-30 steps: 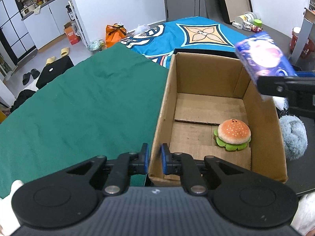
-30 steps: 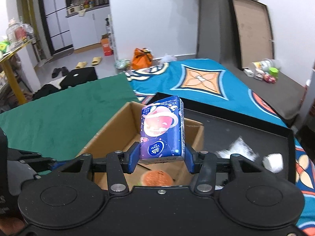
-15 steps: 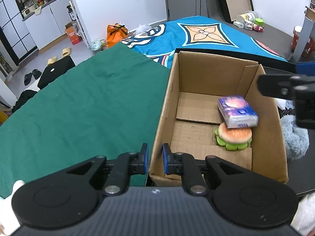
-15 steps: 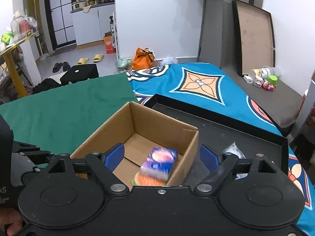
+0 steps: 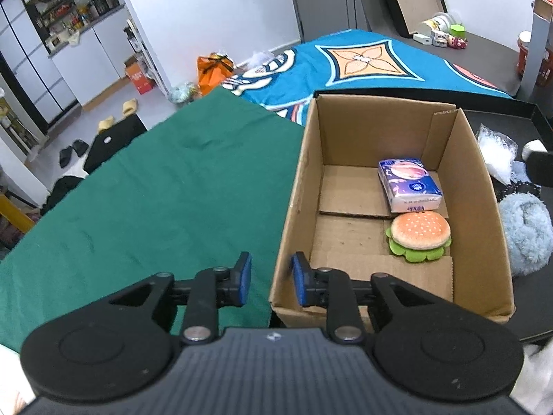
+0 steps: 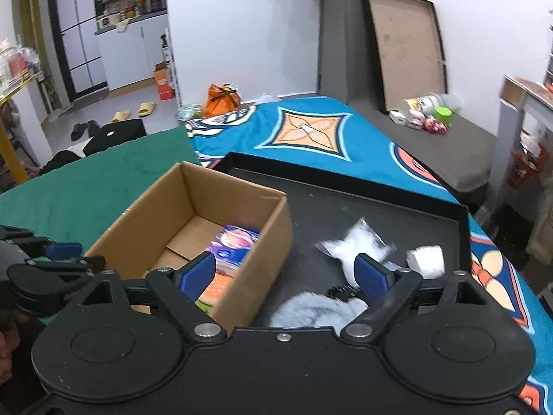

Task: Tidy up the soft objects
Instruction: 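Reach the right tool to the fluffy light-blue plush and grasp it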

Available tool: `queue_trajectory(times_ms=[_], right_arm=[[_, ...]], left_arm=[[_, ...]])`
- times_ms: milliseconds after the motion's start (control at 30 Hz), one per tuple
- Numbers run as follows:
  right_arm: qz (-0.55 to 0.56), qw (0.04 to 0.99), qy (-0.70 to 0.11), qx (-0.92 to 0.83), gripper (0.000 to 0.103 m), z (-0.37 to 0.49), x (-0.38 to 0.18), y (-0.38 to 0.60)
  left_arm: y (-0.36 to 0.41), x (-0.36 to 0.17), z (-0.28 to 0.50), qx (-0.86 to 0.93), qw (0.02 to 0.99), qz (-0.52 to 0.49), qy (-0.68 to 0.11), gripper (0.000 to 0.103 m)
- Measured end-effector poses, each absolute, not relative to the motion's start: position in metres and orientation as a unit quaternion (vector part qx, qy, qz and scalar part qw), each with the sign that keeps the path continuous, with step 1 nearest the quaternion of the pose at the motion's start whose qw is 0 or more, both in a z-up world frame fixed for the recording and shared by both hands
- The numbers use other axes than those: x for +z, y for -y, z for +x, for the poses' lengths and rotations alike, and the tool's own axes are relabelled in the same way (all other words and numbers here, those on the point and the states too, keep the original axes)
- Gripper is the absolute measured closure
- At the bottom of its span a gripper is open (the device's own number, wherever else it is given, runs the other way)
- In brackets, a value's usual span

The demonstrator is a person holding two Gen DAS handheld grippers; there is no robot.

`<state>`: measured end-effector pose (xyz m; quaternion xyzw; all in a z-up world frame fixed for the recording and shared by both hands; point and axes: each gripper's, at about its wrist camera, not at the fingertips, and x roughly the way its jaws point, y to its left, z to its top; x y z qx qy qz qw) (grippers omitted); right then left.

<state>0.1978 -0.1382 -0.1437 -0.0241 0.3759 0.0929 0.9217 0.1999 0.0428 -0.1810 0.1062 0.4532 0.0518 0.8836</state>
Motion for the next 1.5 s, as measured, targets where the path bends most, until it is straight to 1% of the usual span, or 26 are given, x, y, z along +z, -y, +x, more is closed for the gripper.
queue_trajectory(times_ms=[133,233,300,400,500,800,867,933,1033,1167,1300,1500], right_arm=[[-0.007,0.923,-0.376,0.076,0.016,0.192,-0.151,0.156],[0.007,0.923,-0.379,0.071,0.016,0.188,-0.16,0.168],[0.02,0.921,-0.383,0.066,0.016,0.187,-0.166,0.175],[0.044,0.918,-0.389,0.066,0.016,0.187,-0.175,0.185],[0.06,0.913,-0.398,0.064,0.016,0.187,-0.184,0.191],[0.116,0.894,-0.427,0.067,0.016,0.19,-0.208,0.205],[0.12,0.891,-0.433,0.072,0.015,0.191,-0.213,0.205],[0.123,0.886,-0.44,0.075,0.009,0.193,-0.217,0.205],[0.121,0.88,-0.452,0.082,0.007,0.195,-0.222,0.204],[0.136,0.871,-0.463,0.09,0.007,0.198,-0.229,0.203],[0.128,0.872,-0.464,0.091,0.005,0.203,-0.234,0.2],[0.1,0.881,-0.455,0.089,0.004,0.206,-0.239,0.2]], left_arm=[[-0.039,-0.18,0.2,0.054,0.883,0.119,-0.451,0.07],[-0.035,-0.18,0.199,0.058,0.884,0.132,-0.446,0.06],[-0.032,-0.178,0.197,0.06,0.886,0.142,-0.437,0.047],[-0.025,-0.177,0.194,0.059,0.889,0.16,-0.426,0.038],[-0.019,-0.179,0.194,0.059,0.886,0.178,-0.425,0.034],[-0.01,-0.182,0.198,0.066,0.877,0.2,-0.432,0.032],[-0.008,-0.184,0.198,0.068,0.874,0.208,-0.434,0.032],[-0.006,-0.184,0.198,0.067,0.873,0.215,-0.434,0.032],[-0.002,-0.186,0.2,0.067,0.869,0.223,-0.437,0.032],[0.002,-0.19,0.203,0.072,0.861,0.235,-0.444,0.032],[0.004,-0.191,0.203,0.073,0.859,0.241,-0.445,0.032],[0.006,-0.193,0.206,0.073,0.855,0.245,-0.451,0.031]])
